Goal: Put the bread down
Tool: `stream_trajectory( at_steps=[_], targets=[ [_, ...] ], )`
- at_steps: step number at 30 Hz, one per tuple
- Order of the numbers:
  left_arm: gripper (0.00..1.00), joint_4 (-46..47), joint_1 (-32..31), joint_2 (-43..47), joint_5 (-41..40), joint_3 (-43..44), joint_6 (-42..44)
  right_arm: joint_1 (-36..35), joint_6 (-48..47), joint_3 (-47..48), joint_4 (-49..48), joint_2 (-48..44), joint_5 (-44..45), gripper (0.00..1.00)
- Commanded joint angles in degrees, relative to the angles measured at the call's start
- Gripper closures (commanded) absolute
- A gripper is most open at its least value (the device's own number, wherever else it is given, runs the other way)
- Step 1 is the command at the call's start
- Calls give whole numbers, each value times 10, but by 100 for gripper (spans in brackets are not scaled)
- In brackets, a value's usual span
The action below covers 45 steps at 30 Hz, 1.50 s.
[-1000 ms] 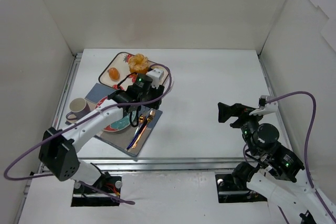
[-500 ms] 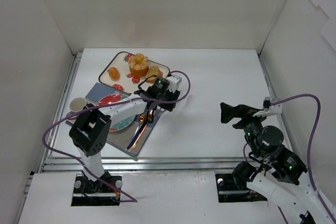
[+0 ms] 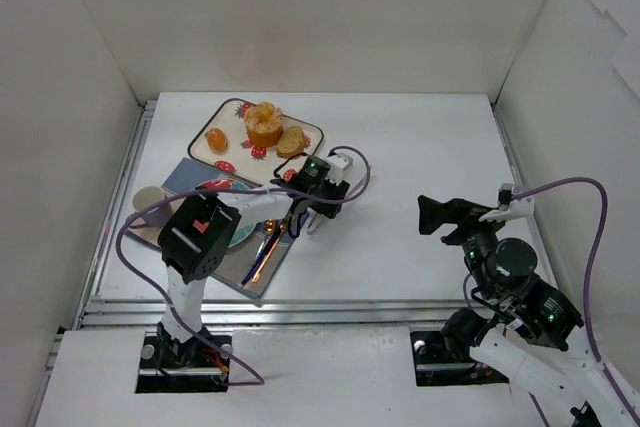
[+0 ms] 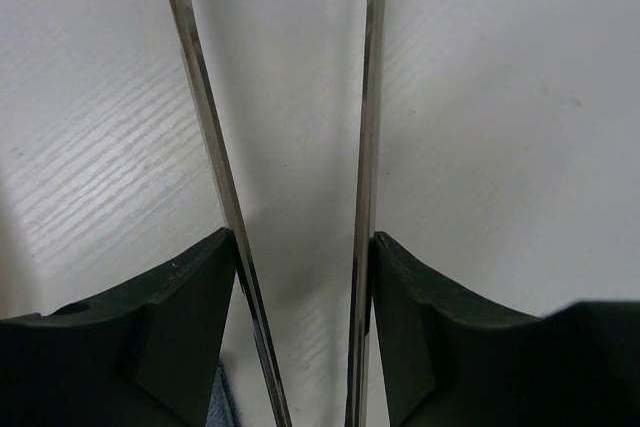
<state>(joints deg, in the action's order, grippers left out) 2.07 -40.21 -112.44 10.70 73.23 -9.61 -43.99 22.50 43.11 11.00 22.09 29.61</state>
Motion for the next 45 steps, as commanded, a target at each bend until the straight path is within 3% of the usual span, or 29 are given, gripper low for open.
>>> stream_trajectory(
  at_steps=[1, 12, 26, 37, 45],
  targets=[
    [50, 55, -5, -7, 12, 29, 4, -3, 3, 2, -31, 21, 8, 2],
    [48, 73, -5, -47, 19, 52, -11, -3, 3, 4, -32, 18, 2, 2],
    [25, 59, -10, -29, -12, 49, -23, -3, 3, 3, -28, 10, 8, 2],
    [24, 32, -10, -1, -23, 63, -15, -3, 2, 3, -26, -4, 12, 2],
    [19, -45, -21, 42, -50, 118, 10, -3, 1, 3, -23, 0, 25, 2]
  ],
)
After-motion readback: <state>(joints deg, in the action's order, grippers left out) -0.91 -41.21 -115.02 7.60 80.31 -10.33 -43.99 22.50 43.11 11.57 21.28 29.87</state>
